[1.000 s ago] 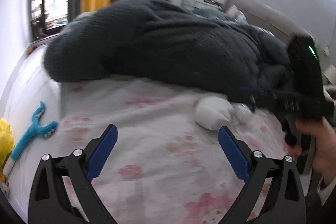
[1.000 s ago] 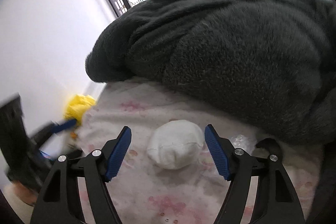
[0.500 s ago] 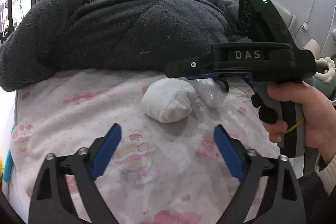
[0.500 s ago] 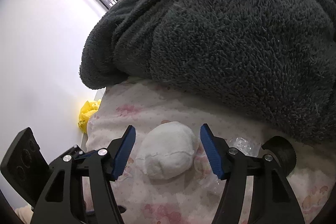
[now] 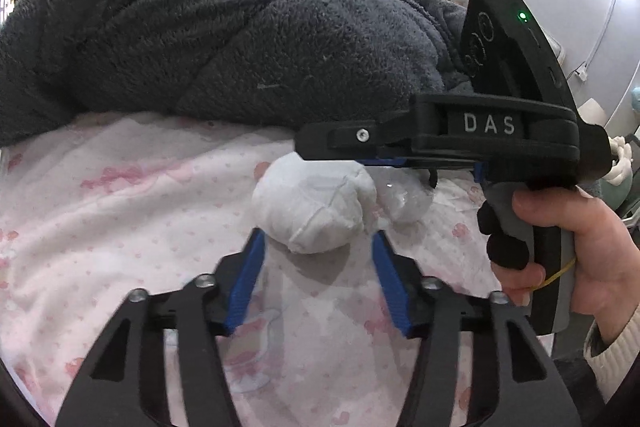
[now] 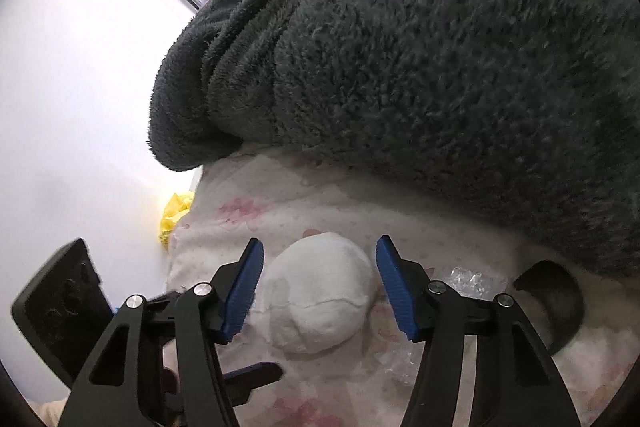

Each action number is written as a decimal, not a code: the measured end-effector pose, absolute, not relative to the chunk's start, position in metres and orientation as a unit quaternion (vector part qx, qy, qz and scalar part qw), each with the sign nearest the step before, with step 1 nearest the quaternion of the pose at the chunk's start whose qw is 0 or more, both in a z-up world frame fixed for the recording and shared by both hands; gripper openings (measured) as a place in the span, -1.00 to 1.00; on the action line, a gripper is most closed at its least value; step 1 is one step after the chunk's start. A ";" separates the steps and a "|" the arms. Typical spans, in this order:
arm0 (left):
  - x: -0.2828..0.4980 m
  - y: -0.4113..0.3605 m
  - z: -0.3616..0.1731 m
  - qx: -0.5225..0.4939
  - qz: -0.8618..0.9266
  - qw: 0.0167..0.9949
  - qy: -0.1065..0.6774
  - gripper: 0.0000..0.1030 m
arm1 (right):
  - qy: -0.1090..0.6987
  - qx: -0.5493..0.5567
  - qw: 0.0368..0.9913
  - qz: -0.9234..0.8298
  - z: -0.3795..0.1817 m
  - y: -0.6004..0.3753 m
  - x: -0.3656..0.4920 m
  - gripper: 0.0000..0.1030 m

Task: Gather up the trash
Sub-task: 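Close the right tool on the white sock ball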

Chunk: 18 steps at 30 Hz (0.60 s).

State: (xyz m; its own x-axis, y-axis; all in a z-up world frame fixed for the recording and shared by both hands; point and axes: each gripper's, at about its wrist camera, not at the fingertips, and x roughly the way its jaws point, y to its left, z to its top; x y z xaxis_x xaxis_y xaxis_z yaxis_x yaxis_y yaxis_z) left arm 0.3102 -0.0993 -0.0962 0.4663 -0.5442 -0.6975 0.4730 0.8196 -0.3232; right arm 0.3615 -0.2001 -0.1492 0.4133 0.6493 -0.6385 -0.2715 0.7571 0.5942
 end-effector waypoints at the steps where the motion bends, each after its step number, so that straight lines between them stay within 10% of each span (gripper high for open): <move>1: 0.311 -0.100 -0.098 -0.043 -0.296 0.854 0.426 -0.11 | 0.467 0.203 0.813 0.283 -0.151 -0.198 0.362 0.15; 8: 0.310 -0.105 -0.101 -0.029 -0.294 0.850 0.436 -0.74 | 0.472 0.191 0.816 0.276 -0.151 -0.195 0.360 -0.06; 18: 0.303 -0.102 -0.099 -0.011 -0.280 0.857 0.431 -0.85 | 0.467 0.145 0.830 0.267 -0.143 -0.175 0.352 -0.52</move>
